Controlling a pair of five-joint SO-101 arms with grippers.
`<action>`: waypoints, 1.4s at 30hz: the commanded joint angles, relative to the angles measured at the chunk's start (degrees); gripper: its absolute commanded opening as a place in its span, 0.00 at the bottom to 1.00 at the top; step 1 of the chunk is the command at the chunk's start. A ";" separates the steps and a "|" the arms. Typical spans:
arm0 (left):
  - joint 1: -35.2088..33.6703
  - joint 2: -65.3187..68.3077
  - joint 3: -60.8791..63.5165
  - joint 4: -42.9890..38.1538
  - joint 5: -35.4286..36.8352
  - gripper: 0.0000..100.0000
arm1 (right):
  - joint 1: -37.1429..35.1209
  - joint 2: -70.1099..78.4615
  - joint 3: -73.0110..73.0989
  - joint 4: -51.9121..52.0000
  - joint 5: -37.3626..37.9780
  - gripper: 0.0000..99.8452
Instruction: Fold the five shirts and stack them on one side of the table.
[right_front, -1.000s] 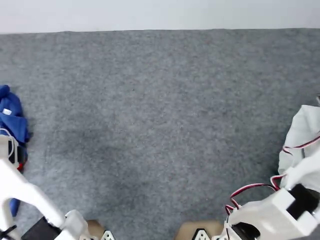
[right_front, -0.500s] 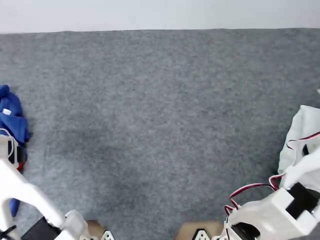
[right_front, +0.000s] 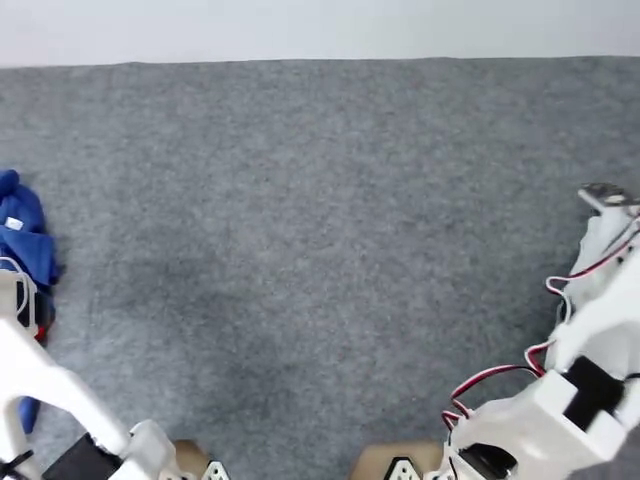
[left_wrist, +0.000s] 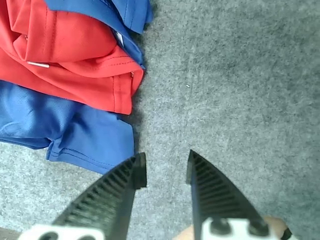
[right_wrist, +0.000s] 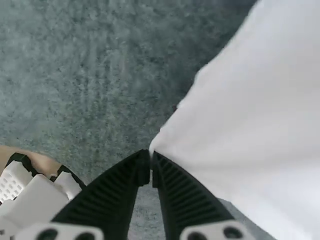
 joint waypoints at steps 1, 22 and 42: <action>0.09 -1.93 -0.22 1.41 -0.09 0.14 | -0.92 -0.48 1.41 -2.24 -0.70 0.01; 0.09 -1.93 2.24 1.32 -0.09 0.14 | -0.57 -6.99 -10.11 1.19 -0.70 0.24; 0.09 -1.93 2.24 1.32 -0.09 0.14 | 19.74 2.68 -9.76 -17.27 4.22 0.01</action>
